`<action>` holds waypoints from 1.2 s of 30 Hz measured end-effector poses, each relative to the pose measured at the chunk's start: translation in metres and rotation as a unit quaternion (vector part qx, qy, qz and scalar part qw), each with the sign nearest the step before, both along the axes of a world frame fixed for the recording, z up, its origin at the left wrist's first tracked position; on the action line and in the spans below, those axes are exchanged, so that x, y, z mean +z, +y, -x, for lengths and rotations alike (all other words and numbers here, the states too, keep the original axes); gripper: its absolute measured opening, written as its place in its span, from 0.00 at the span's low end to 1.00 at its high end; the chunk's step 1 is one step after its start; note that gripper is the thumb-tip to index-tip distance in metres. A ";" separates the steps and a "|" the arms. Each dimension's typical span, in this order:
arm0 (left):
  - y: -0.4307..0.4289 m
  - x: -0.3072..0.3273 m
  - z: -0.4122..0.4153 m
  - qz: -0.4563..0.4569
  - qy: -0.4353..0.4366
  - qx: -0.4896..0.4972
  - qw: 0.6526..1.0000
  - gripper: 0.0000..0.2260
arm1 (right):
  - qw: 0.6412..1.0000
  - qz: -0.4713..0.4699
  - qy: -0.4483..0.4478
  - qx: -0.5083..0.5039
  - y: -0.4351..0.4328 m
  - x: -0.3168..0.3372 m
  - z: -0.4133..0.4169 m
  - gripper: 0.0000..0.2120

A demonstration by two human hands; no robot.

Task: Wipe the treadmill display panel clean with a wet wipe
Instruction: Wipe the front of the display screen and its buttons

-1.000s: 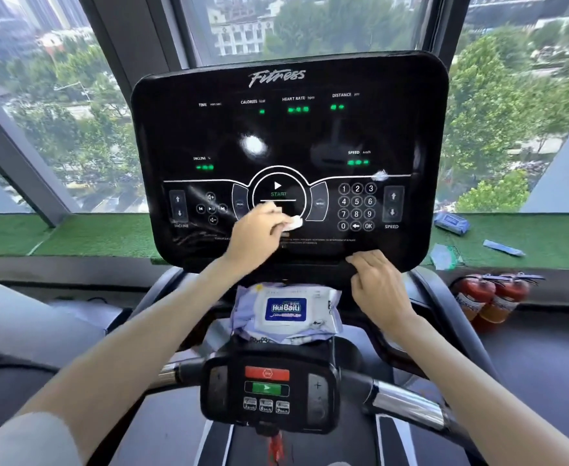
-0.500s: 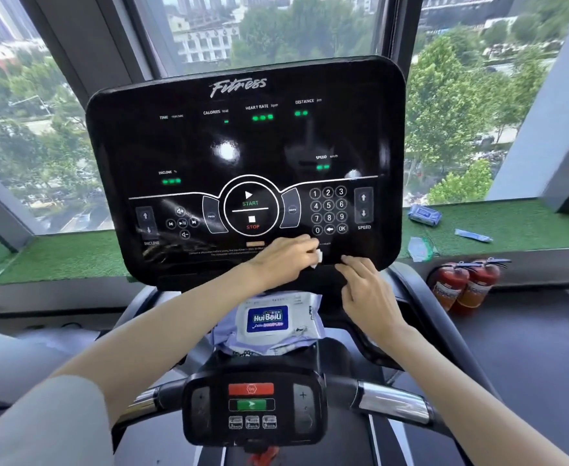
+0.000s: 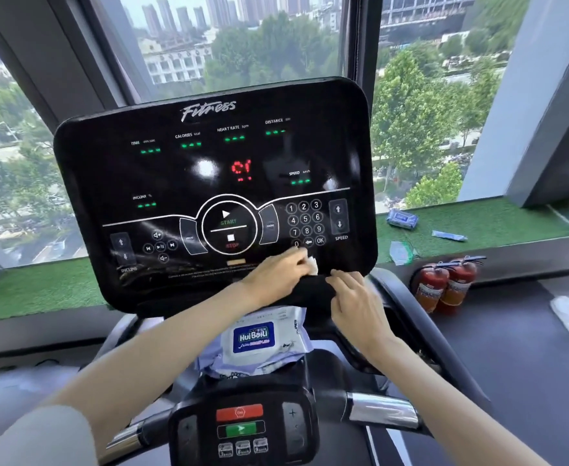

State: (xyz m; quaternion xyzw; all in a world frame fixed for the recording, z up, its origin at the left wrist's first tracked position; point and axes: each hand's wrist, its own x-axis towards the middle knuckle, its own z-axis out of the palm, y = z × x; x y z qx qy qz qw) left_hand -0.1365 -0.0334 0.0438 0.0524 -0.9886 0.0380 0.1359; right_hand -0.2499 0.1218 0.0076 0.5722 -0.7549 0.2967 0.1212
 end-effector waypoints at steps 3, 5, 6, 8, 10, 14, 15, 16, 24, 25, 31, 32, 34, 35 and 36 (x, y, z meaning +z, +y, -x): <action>-0.005 0.009 0.019 0.020 -0.026 -0.053 0.998 0.20 | 1.000 -0.008 0.014 0.003 0.003 -0.001 0.001 0.17; -0.007 0.024 0.034 0.050 -0.031 -0.090 0.994 0.22 | 1.000 -0.011 0.011 0.003 0.002 -0.001 0.002 0.17; -0.007 0.033 0.042 0.065 -0.015 -0.091 0.994 0.22 | 1.000 -0.015 0.009 0.002 0.002 -0.001 0.003 0.17; -0.010 0.053 0.056 0.045 0.064 -0.025 0.997 0.18 | 1.000 -0.020 0.008 -0.001 0.002 -0.001 0.002 0.17; -0.012 0.068 0.061 -0.017 0.202 0.083 0.976 0.16 | 1.000 -0.022 0.010 -0.001 0.002 0.001 0.001 0.18; -0.003 0.045 0.046 0.019 0.189 0.044 0.981 0.15 | 0.999 -0.034 0.026 0.003 0.005 0.002 0.000 0.19; 0.004 0.034 0.043 0.030 0.112 -0.014 0.993 0.15 | 0.999 -0.037 0.030 0.005 0.005 0.001 -0.001 0.19; 0.008 0.025 0.042 0.029 0.037 -0.048 0.998 0.15 | 0.999 -0.035 0.031 0.007 0.005 0.000 -0.001 0.19; 0.009 0.033 0.079 0.083 0.027 -0.080 0.993 0.16 | 0.999 -0.031 0.026 0.015 0.004 -0.001 0.003 0.22; 0.004 0.038 0.082 0.073 0.071 -0.065 0.993 0.17 | 0.999 -0.027 0.026 0.014 0.003 0.001 0.003 0.22; -0.018 0.086 0.064 -0.034 0.313 0.142 0.939 0.08 | 1.000 -0.002 0.020 0.004 -0.007 0.004 -0.005 0.21; -0.028 0.091 0.056 -0.035 0.350 0.184 0.918 0.11 | 1.000 -0.002 0.023 0.007 -0.009 0.003 -0.008 0.21; -0.048 0.084 0.033 -0.061 0.431 0.245 0.866 0.18 | 0.999 -0.004 0.028 0.016 -0.015 0.002 -0.015 0.21; -0.050 0.075 0.024 -0.067 0.456 0.276 0.844 0.17 | 0.999 -0.005 0.028 0.021 -0.017 0.001 -0.018 0.21; -0.046 0.065 0.017 -0.053 0.437 0.291 0.849 0.14 | 0.999 -0.008 0.027 0.024 -0.019 0.001 -0.021 0.20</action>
